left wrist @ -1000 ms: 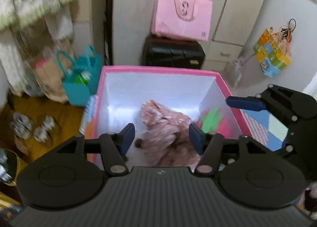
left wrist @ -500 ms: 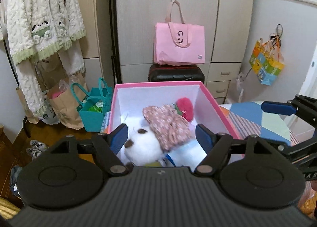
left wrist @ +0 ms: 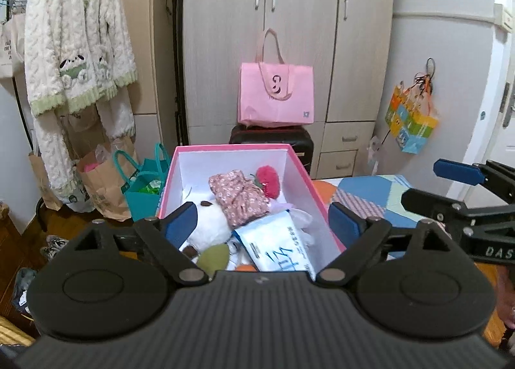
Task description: Organize soft objects
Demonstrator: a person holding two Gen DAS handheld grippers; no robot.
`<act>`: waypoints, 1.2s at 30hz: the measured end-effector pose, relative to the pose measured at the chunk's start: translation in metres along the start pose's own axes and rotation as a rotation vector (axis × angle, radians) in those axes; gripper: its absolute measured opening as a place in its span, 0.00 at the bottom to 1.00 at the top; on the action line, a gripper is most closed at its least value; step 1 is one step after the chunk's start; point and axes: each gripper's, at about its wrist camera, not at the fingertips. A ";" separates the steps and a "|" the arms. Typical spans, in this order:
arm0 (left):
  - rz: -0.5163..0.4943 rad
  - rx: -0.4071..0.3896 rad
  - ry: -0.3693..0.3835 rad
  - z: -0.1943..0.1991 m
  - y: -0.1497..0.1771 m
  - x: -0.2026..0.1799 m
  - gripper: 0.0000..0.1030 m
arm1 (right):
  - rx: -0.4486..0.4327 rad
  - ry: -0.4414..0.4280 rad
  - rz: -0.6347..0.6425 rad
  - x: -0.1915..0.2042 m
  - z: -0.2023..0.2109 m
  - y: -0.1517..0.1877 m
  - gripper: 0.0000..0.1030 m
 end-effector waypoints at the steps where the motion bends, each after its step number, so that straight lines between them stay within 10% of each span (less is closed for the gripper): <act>1: 0.002 -0.004 0.007 0.005 0.002 -0.003 0.90 | -0.004 0.005 0.000 0.001 0.005 0.000 0.78; 14: 0.002 0.039 -0.081 0.026 0.024 -0.034 1.00 | -0.009 0.009 -0.041 -0.002 0.048 0.006 0.88; 24: -0.096 -0.068 -0.096 0.047 0.038 -0.057 1.00 | 0.157 0.182 -0.051 -0.007 0.044 0.013 1.00; 36: -0.003 -0.077 -0.117 0.048 0.066 -0.064 1.00 | 0.113 0.273 -0.050 -0.004 0.076 0.027 1.00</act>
Point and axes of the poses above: each gripper's, at about its wrist camera, not at the fingertips, and z roughly against the way its jaws point, x to its left, y to its underside, and after that the axes turned 13 degrees about -x, right-handed
